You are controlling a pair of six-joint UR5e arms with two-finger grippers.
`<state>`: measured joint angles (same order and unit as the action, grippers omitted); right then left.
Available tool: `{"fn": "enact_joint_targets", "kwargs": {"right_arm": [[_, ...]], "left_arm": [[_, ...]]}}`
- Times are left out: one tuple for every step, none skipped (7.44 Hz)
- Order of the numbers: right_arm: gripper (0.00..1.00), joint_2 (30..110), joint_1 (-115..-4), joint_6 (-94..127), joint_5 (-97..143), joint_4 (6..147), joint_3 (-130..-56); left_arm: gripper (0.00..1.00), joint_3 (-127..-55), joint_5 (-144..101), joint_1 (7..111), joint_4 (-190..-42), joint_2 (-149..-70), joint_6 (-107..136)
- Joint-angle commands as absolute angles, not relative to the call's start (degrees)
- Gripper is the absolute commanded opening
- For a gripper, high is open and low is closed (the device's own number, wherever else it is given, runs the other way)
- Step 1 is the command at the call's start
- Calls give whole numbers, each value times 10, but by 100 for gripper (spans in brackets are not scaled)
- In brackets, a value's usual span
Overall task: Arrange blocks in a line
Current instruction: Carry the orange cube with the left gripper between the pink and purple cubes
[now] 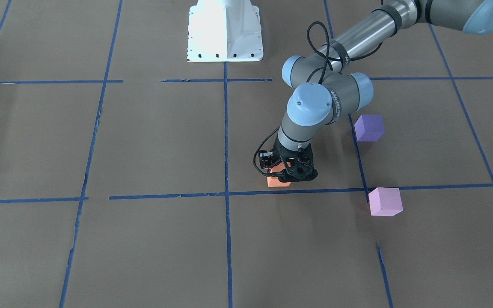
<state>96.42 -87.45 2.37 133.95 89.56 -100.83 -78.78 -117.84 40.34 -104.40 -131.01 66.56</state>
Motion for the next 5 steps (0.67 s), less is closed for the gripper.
{"fn": "enact_joint_targets", "kwargs": {"right_arm": [[100, 964, -875, 24, 1339, 896, -1008], [100, 964, -875, 24, 1339, 896, -1008], [100, 964, -875, 24, 1339, 896, -1008], [100, 964, -875, 24, 1339, 896, -1008], [100, 964, -875, 24, 1339, 896, -1008]], "left_arm": [[0, -889, -1219, 453, -1042, -1192, 647], [0, -921, -1221, 480, -1042, -1138, 586], [2, -929, -1231, 495, -1048, -1091, 559], [2, -928, -1248, 502, -1050, -1064, 548], [2, -922, -1248, 502, -1064, -1055, 546]]}}
